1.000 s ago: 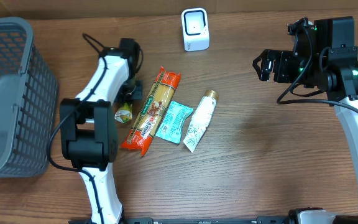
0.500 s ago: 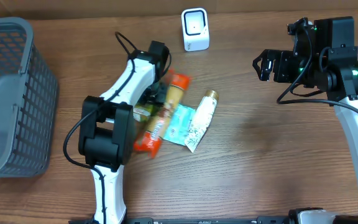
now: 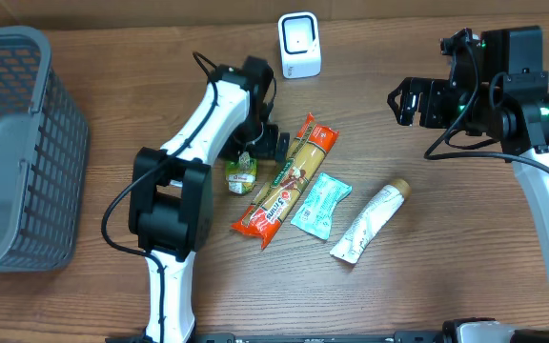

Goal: Scan the item barcode

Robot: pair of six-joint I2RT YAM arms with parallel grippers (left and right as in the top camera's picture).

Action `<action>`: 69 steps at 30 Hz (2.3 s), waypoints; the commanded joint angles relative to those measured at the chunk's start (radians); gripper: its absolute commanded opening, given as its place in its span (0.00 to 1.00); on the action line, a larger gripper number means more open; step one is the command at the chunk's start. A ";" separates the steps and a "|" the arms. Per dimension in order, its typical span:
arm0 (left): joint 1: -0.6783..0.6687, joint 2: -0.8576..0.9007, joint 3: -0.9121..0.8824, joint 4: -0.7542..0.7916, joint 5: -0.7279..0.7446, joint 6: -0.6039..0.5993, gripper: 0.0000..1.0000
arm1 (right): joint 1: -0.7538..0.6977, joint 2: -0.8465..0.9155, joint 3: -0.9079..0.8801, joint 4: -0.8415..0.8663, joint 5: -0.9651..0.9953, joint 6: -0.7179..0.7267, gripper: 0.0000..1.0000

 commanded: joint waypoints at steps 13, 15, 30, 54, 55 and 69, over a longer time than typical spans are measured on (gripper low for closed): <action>0.188 -0.301 0.464 -0.120 0.006 0.073 1.00 | 0.002 0.090 -0.285 -0.171 0.008 0.280 1.00; 0.201 -0.319 0.464 -0.120 0.006 0.072 0.99 | 0.002 0.090 -0.366 -0.145 -0.001 0.306 0.99; 0.203 -0.320 0.463 -0.124 0.007 0.072 1.00 | 0.033 0.090 -0.678 0.204 -0.114 0.315 0.86; 0.202 -0.320 0.463 -0.124 0.006 0.072 1.00 | 0.033 0.090 -0.695 0.444 0.000 0.312 0.89; 0.202 -0.320 0.463 -0.124 0.007 0.072 1.00 | 0.033 0.090 -0.695 0.429 -0.037 0.312 0.89; 0.202 -0.320 0.463 -0.124 0.007 0.072 0.99 | 0.033 0.090 -0.805 0.459 -0.088 0.315 0.84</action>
